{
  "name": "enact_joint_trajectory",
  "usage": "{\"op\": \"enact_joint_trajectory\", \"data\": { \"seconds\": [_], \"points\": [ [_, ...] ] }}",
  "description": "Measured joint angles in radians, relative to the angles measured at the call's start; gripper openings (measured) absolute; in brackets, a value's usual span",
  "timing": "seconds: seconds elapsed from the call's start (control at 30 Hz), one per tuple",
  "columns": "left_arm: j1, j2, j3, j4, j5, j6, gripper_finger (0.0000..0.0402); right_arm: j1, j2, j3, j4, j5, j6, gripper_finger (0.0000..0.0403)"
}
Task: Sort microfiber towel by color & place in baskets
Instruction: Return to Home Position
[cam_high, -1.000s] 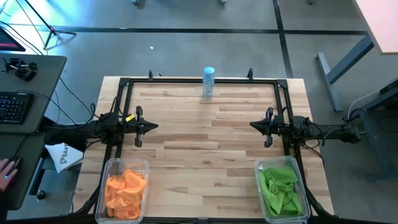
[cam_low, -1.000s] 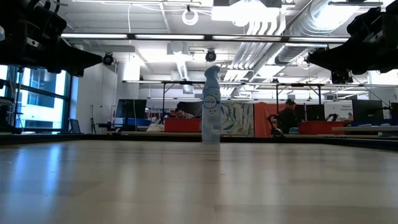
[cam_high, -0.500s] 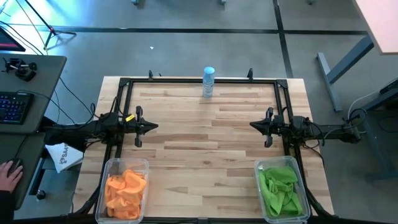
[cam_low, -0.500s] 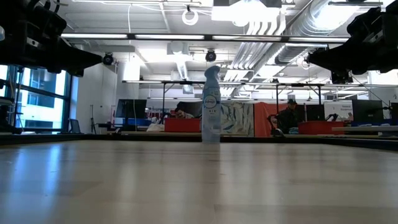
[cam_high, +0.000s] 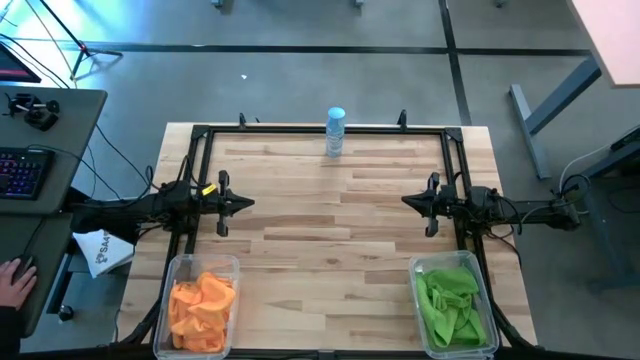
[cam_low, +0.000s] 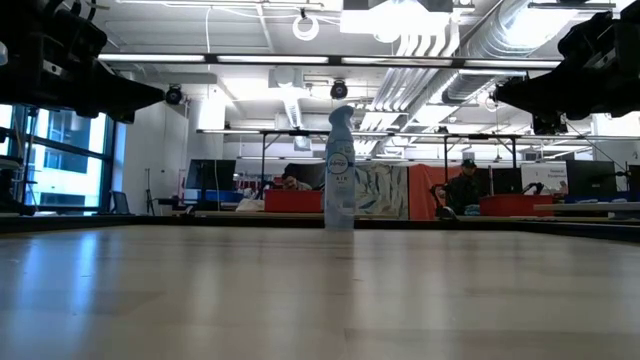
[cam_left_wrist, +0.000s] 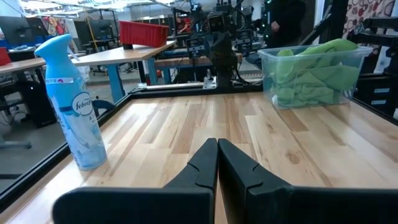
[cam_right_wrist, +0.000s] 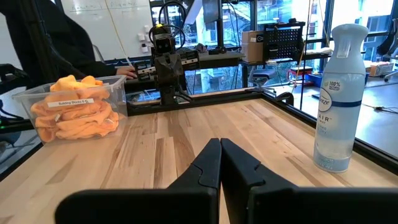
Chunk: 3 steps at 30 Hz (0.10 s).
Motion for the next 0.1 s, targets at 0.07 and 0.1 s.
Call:
{"op": "enact_joint_trajectory", "data": {
  "seconds": [0.07, 0.1],
  "points": [
    [0.000, 0.000, 0.000, 0.000, 0.000, -0.001, 0.0000, 0.000, 0.000, 0.000, 0.000, 0.000, 0.000, 0.0000],
    [0.000, 0.000, 0.000, 0.000, 0.000, 0.000, 0.0000, 0.000, 0.000, 0.000, 0.000, 0.000, 0.000, 0.0000]
  ]
}}
